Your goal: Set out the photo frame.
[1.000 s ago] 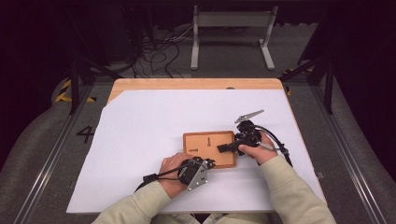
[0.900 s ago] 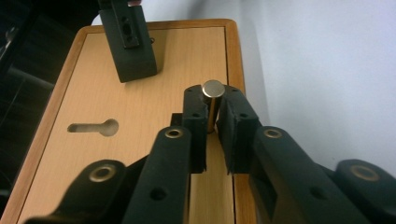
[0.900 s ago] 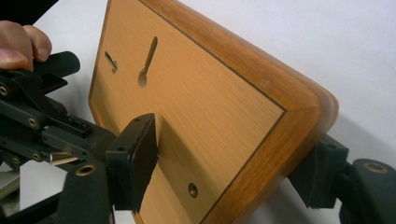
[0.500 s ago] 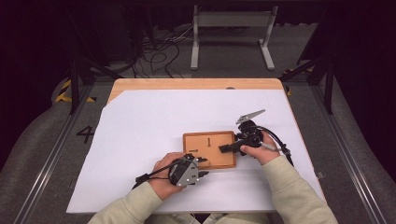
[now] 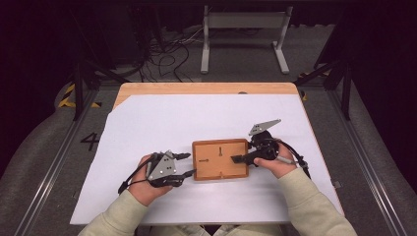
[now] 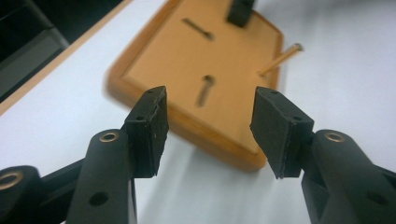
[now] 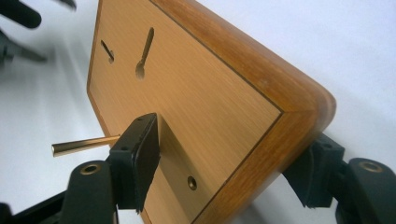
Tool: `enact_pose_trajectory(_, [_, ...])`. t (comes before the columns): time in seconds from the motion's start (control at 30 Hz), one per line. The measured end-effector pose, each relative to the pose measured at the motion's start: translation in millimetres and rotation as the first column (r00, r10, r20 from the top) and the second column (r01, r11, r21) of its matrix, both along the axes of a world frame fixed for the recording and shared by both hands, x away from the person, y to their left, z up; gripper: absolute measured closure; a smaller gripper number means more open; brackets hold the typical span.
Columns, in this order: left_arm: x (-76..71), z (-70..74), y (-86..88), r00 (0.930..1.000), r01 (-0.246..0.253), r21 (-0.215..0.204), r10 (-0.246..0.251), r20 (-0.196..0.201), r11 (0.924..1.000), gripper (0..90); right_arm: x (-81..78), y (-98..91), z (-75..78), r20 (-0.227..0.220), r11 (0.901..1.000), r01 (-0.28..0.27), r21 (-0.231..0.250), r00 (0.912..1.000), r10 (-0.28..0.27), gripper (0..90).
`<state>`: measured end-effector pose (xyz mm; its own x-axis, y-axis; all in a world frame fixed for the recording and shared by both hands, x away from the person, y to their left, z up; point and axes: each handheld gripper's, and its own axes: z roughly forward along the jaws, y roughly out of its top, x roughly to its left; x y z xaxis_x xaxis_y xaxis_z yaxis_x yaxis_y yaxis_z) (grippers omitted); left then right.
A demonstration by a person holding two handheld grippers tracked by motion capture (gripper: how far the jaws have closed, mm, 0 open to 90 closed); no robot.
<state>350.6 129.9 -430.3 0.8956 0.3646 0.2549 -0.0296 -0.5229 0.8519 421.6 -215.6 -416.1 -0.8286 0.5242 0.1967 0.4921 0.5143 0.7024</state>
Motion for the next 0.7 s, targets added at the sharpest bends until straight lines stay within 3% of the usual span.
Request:
enact_pose_trajectory(0.03, [2.5,0.4,6.0,0.9997,-0.026,-0.023,0.026,0.001,0.9994,46.0,-1.1,0.0,0.6,0.008,1.0,-0.005,-0.005,1.0,0.005,33.8])
enact_pose_trajectory(0.13, [5.8,-0.6,11.7,0.9982,-0.06,-0.03,0.06,-0.008,0.9977,45.0,-4.5,0.5,2.5,0.033,0.9996,-0.015,-0.023,0.9993,0.015,33.9])
enact_pose_trajectory(0.27, [15.7,-7.0,22.1,0.9874,-0.15,-0.045,0.148,-0.056,0.9876,43.5,-14.3,1.1,5.4,0.113,0.9979,-0.039,-0.052,0.9926,0.045,34.7])
enact_pose_trajectory(0.37, [18.9,-9.2,26.4,0.9827,-0.175,-0.05,0.171,-0.07,0.9833,43.7,-19.4,0.5,6.9,0.141,0.9969,-0.048,-0.062,0.9883,0.056,35.9])
enact_pose_trajectory(0.5, [22.8,-10.9,31.7,0.9751,-0.205,-0.082,0.196,-0.104,0.9754,43.5,-28.6,-0.7,9.8,0.202,0.9928,-0.072,-0.096,0.9752,0.09,38.4])
enact_pose_trajectory(0.7, [24.8,-12.6,33.8,0.9691,-0.226,-0.079,0.215,-0.12,0.971,41.4,-44.8,-3.3,14.3,0.28,0.9846,-0.101,-0.143,0.9502,0.138,45.1])
